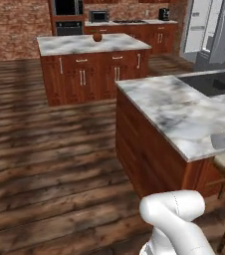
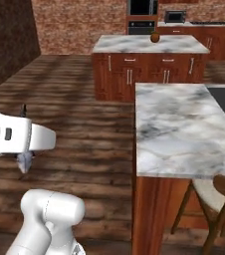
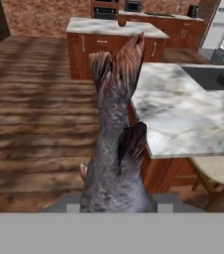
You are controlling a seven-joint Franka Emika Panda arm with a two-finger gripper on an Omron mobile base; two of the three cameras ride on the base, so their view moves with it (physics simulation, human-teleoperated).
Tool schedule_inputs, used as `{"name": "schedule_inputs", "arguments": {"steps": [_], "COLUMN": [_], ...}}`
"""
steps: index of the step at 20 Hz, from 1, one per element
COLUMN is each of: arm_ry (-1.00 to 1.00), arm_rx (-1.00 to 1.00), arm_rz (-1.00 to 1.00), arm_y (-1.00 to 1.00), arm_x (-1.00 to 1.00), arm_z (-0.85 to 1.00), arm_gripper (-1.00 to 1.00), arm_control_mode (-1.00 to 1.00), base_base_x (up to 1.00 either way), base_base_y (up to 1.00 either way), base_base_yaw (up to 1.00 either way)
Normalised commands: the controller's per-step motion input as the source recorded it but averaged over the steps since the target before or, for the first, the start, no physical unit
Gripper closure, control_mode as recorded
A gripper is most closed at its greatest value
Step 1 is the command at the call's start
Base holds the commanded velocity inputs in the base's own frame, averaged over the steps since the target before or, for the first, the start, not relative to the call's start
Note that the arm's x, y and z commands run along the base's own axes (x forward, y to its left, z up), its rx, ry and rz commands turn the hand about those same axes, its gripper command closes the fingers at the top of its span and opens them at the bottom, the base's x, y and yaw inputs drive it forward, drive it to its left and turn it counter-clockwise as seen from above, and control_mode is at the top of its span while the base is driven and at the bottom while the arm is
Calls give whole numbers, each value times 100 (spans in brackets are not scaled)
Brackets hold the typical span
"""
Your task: Transport the fish and squash to the fridge. Place the fish on the rack containing meat and place the squash on the rack containing the vegetable, ensuring meats and vegetables are on different racks.
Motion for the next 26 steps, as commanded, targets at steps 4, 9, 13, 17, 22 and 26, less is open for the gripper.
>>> {"name": "schedule_inputs", "arguments": {"steps": [4,9,13,17,22,26], "arm_ry": [0,0,0,0,0,0], "arm_rx": [0,0,0,0,0,0], "arm_rz": [0,0,0,0,0,0], "arm_y": [0,0,0,0,0,0], "arm_x": [0,0,0,0,0,0], "arm_z": [0,0,0,0,0,0], "arm_gripper": [100,100,100,100,100,100], "arm_control_mode": [100,100,100,100,100,100], "base_base_x": [60,100,100,100,100,100], "base_base_y": [100,100,100,100,100,100], "base_base_yaw": [-23,-31,-39,-39,-39,-41]}}
